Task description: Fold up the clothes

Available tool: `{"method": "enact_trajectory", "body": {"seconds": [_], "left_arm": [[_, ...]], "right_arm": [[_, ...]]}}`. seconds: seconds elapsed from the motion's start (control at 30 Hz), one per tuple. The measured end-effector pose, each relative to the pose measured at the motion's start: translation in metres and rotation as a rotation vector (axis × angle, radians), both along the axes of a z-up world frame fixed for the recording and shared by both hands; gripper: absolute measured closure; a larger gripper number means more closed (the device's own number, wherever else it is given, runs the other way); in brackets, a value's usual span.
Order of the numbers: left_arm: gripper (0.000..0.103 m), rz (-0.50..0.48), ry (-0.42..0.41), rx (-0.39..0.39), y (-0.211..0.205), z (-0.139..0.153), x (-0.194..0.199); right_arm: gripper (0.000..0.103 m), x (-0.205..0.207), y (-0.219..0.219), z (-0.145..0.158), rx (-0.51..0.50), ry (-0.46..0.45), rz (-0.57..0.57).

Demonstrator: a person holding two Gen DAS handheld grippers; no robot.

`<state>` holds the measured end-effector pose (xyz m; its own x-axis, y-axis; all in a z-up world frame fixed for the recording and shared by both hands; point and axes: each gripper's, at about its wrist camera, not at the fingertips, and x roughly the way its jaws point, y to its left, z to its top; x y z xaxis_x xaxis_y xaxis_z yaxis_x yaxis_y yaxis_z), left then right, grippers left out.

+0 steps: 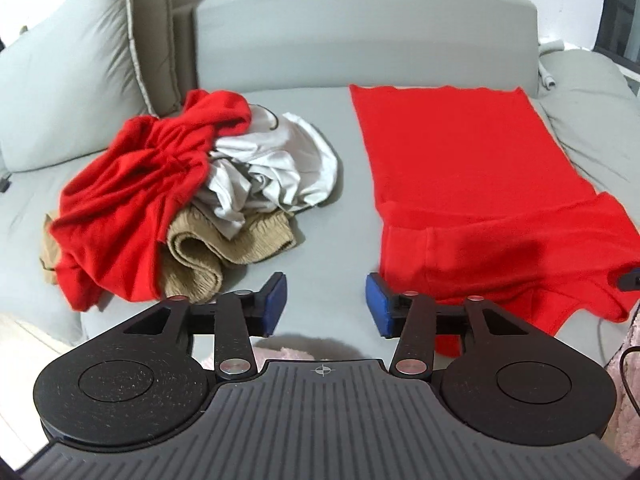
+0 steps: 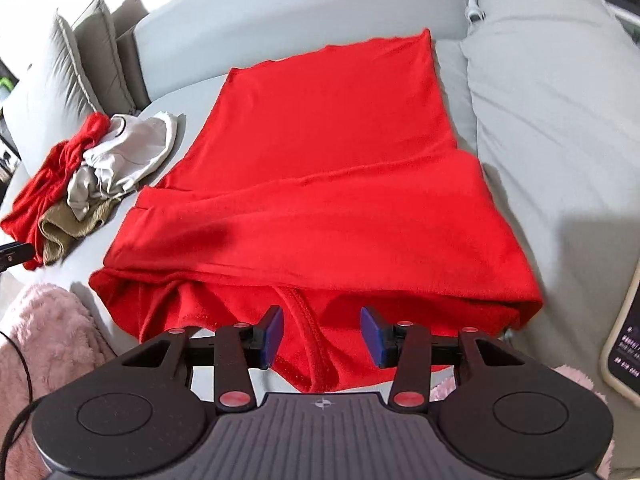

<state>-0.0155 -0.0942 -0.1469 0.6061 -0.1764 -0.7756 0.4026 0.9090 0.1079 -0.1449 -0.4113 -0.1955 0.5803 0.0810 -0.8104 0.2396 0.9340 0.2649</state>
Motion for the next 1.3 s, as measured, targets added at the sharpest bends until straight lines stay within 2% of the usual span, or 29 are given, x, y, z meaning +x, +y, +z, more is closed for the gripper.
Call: {"method": "enact_trajectory", "body": {"seconds": [0.17, 0.27, 0.37, 0.6, 0.73, 1.3], "left_arm": [[0.049, 0.001, 0.003, 0.04, -0.006, -0.018, -0.004], [0.044, 0.002, 0.005, 0.064, -0.01, -0.029, -0.006], [0.044, 0.002, 0.017, 0.077, -0.009, -0.036, -0.007], [0.042, 0.067, 0.082, 0.036, 0.005, -0.043, 0.006], [0.041, 0.074, 0.085, 0.035, 0.006, -0.043, 0.005], [0.036, 0.041, 0.028, 0.081, 0.001, -0.037, -0.003]], "right_arm": [[0.059, -0.01, 0.002, 0.006, -0.081, -0.022, -0.034], [0.059, -0.013, 0.0, 0.007, -0.097, -0.032, -0.059], [0.059, -0.015, -0.002, 0.009, -0.106, -0.043, -0.079], [0.059, -0.013, 0.016, 0.012, -0.2, -0.05, -0.049], [0.059, -0.012, 0.023, 0.014, -0.24, -0.059, -0.027], [0.055, -0.019, 0.025, 0.017, -0.255, -0.08, -0.05]]}}
